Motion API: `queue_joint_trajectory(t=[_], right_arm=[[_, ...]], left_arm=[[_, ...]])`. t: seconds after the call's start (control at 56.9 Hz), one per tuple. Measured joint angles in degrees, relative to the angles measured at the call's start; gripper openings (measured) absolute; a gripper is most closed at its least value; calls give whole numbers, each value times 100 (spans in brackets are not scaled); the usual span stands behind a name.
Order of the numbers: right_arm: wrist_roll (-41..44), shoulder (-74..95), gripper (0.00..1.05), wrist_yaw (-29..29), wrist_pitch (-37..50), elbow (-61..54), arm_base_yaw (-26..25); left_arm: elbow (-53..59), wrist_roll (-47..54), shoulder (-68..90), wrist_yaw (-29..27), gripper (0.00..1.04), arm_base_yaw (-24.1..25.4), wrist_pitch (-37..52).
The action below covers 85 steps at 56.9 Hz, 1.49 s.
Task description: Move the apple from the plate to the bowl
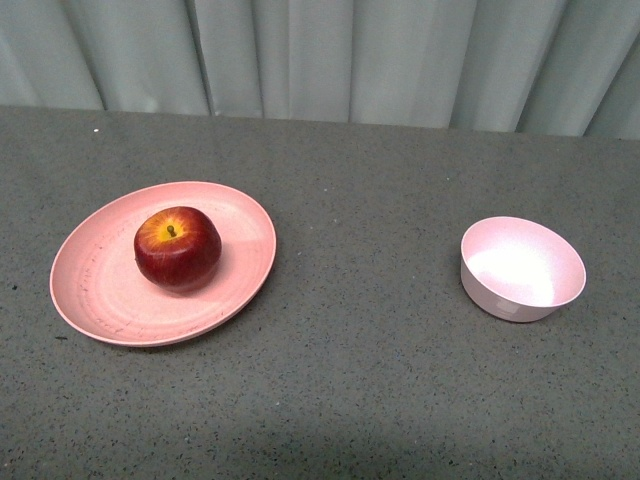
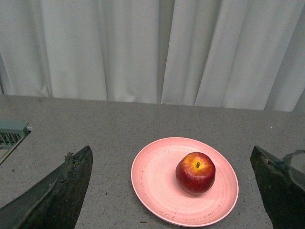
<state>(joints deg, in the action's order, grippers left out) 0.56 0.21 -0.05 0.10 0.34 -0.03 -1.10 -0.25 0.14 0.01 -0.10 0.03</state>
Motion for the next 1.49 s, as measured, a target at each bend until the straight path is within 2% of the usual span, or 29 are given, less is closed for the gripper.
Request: queue_joint_trajectory(t=[1.493], right_arm=[[0, 0, 95, 0, 0, 0, 0]], left_arm=[[0, 0, 0, -2, 98, 0, 0]])
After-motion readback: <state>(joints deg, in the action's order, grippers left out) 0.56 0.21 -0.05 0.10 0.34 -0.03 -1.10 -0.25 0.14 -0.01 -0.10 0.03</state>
